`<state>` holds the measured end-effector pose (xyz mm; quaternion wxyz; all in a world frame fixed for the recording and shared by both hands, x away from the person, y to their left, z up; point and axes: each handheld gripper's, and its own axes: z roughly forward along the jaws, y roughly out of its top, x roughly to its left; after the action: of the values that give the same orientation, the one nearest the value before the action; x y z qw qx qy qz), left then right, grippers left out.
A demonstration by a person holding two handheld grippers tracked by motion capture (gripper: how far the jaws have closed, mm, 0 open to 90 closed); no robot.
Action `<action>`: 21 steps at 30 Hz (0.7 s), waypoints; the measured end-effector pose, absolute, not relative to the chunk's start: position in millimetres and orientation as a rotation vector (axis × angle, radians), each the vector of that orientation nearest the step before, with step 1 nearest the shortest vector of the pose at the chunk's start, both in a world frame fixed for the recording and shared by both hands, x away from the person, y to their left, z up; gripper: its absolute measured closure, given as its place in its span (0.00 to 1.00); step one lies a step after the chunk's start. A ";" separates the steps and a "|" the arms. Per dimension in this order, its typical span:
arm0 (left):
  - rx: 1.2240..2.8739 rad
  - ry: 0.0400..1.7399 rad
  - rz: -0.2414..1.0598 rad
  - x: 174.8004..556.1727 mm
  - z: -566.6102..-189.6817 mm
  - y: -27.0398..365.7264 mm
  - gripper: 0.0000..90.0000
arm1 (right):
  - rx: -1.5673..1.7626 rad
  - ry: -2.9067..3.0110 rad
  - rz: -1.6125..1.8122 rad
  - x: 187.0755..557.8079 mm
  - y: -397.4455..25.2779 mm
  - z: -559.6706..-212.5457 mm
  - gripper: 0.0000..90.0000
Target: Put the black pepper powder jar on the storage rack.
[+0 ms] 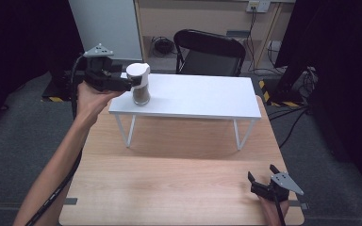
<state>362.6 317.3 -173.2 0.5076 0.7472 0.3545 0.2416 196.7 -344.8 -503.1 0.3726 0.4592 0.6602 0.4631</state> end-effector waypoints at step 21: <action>1.755 0.776 0.548 305.4 -191.0 345.4 0.09 | 1.171 1.702 1.173 197.6 -343.4 -502.2 0.07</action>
<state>305.4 345.4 -191.0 0.5421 0.7390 0.3269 0.2306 197.6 -343.4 -502.2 0.3735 0.4571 0.6646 0.4580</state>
